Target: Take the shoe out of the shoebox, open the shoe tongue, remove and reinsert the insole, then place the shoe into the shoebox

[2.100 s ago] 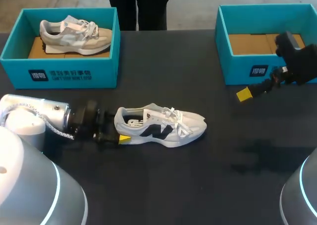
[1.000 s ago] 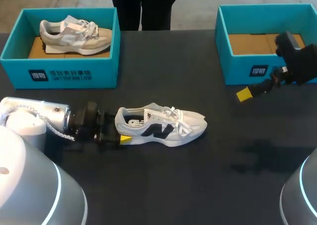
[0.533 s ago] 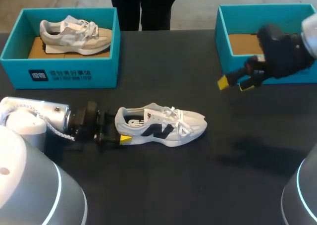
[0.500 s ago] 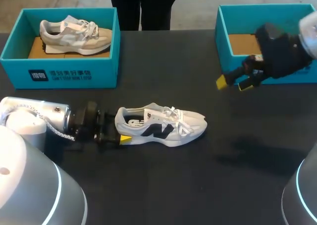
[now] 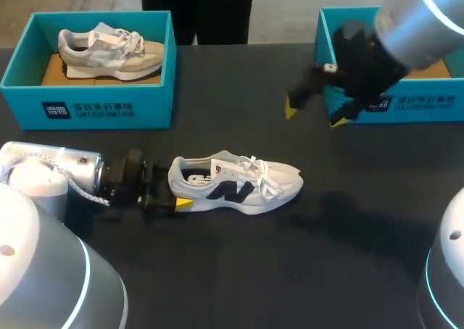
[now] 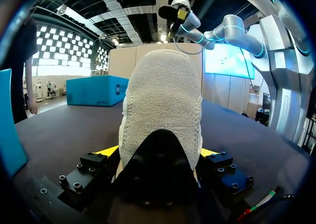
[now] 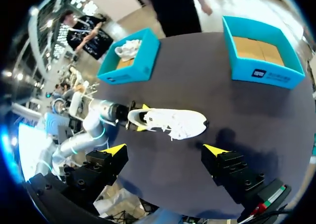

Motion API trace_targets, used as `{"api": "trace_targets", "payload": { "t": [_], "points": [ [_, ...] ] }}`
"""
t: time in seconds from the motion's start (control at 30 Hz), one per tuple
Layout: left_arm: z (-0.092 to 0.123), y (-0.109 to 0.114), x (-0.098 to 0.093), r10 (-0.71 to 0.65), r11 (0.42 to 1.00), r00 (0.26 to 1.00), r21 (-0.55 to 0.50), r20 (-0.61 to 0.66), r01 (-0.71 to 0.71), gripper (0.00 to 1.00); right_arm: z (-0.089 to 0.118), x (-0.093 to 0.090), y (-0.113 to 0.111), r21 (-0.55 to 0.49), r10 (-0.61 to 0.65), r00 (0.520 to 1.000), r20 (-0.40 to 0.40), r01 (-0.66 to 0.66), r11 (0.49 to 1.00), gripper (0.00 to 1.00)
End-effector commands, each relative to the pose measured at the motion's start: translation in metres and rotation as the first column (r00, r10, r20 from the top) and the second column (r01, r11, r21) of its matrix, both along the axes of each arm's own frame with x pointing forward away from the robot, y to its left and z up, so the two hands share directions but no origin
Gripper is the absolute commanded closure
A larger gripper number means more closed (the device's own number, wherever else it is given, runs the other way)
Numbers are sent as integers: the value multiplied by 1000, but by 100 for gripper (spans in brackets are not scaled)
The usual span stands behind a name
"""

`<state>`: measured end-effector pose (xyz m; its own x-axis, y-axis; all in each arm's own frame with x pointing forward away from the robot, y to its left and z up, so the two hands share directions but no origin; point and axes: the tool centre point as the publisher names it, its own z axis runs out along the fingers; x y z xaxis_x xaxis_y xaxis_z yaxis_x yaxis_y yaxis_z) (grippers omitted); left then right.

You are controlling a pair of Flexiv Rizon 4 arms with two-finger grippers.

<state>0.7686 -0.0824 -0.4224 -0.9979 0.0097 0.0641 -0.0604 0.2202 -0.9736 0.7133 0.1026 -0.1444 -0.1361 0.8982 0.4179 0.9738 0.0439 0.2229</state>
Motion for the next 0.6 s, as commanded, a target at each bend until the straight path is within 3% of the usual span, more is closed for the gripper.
{"api": "trace_targets", "payload": {
  "t": [0.03, 0.23, 0.6],
  "points": [
    [0, -1, 0, 4, 1000, 1000, 0, 1, -4, 100, -9, 10, 18, -111, -60, 998, -28, 56, 992, 0],
    [0, -1, 0, 4, 1000, 1000, 0, 1, -4, 100, -23, 10, 30, -111, -13, 998, -68, 5, 994, 0],
    [0, -1, 0, 4, 1000, 1000, 0, 1, -4, 100, -23, 10, 30, -111, -13, 998, -68, 5, 994, 0]
  ]
}}
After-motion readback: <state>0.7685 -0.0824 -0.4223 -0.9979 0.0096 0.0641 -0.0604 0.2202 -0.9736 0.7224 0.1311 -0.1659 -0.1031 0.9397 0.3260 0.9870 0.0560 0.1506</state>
